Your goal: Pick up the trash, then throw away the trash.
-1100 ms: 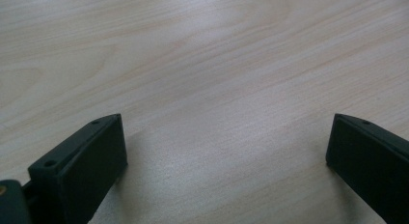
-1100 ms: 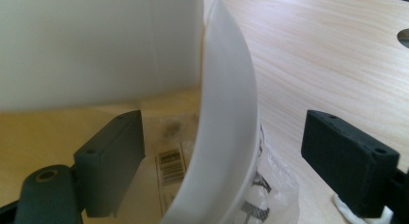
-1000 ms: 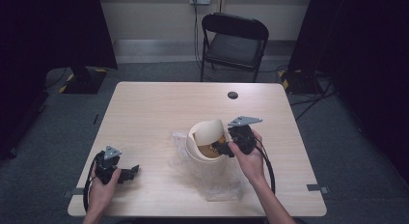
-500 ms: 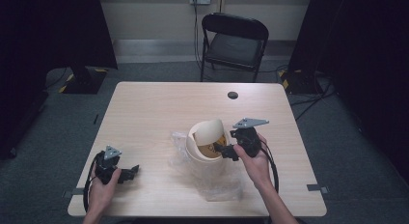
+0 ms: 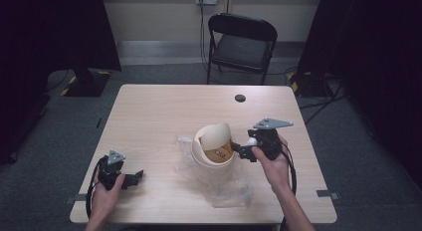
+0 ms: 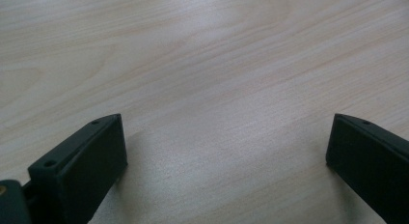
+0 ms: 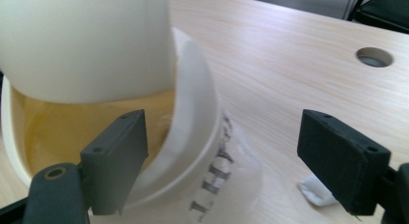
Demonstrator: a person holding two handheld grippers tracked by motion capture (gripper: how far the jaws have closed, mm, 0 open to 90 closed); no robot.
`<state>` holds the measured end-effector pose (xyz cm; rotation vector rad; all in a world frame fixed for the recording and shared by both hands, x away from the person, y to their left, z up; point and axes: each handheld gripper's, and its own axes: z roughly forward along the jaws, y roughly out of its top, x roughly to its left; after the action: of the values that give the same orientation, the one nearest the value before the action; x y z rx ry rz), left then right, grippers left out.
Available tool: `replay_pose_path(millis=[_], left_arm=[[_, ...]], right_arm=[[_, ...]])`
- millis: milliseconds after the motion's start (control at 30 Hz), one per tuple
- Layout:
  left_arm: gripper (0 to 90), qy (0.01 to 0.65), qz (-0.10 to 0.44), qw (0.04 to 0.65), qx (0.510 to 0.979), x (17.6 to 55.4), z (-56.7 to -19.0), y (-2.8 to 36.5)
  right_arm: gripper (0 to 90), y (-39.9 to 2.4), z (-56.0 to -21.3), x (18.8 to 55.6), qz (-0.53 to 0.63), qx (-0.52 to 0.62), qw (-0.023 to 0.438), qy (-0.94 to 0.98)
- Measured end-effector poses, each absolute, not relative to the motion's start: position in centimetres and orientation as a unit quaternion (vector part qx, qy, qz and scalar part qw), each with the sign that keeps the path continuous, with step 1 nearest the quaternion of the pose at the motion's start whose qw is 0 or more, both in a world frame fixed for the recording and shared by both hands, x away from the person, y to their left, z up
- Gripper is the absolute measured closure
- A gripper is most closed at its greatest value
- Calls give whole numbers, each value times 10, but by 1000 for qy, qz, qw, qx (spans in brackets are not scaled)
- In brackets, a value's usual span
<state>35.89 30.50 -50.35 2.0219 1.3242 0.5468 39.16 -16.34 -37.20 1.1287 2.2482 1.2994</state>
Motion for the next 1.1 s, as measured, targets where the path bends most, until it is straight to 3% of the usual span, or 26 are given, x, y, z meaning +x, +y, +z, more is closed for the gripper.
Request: replay_pose_path(millis=[300,900,1100], left_arm=[[1,505,209,326,771,359,-504,305],[1,505,209,326,771,359,-504,305],[1,505,209,326,771,359,-504,305]], right_arm=[[178,-195,-368,403,446,420,170,772],[277,-223,-442,450,375,490,148,773],[373,-218,-458,463,358,483,147,785]])
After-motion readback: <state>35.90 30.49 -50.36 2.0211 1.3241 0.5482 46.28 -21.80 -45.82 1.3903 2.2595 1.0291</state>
